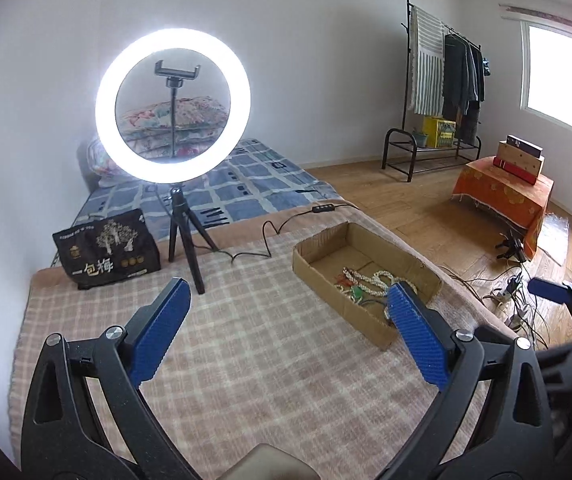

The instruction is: Organize jewelry

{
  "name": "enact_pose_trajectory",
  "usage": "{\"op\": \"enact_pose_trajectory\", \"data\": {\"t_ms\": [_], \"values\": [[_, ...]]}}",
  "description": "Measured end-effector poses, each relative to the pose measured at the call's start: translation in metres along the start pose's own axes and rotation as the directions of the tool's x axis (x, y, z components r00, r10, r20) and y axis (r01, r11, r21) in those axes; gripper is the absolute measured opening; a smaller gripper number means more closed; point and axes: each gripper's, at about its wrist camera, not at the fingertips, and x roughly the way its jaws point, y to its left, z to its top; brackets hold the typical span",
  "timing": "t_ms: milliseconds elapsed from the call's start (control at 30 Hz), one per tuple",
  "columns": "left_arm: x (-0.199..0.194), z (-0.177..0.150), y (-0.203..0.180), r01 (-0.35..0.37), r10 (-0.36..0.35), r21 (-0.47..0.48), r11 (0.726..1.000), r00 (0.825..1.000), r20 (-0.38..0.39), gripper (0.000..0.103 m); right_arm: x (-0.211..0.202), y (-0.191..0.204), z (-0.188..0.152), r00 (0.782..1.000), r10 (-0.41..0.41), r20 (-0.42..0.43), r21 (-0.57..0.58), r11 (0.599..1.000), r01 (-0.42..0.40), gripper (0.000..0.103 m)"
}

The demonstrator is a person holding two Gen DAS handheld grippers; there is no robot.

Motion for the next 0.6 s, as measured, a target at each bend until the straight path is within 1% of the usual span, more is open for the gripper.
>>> {"op": "enact_pose_trajectory", "data": {"t_ms": [100, 300, 600], "values": [[-0.017, -0.01, 0.004, 0.007, -0.007, -0.025, 1.0, 1.0, 0.002, 0.101, -0.001, -0.003, 0.001, 1.0, -0.01, 0.011, 0.018, 1.0, 0.01, 0.103], [-0.037, -0.025, 0.0, 0.008, -0.008, -0.008, 1.0, 1.0, 0.001, 0.101, -0.003, -0.01, 0.001, 1.0, -0.018, 0.024, 0.049, 0.999, 0.017, 0.103], [-0.038, -0.04, -0.014, 0.019, -0.018, 0.036, 0.999, 0.999, -0.027, 0.102, -0.004, -0.016, -0.008, 0.999, -0.035, 0.03, 0.101, 0.994, 0.032, 0.103]]}}
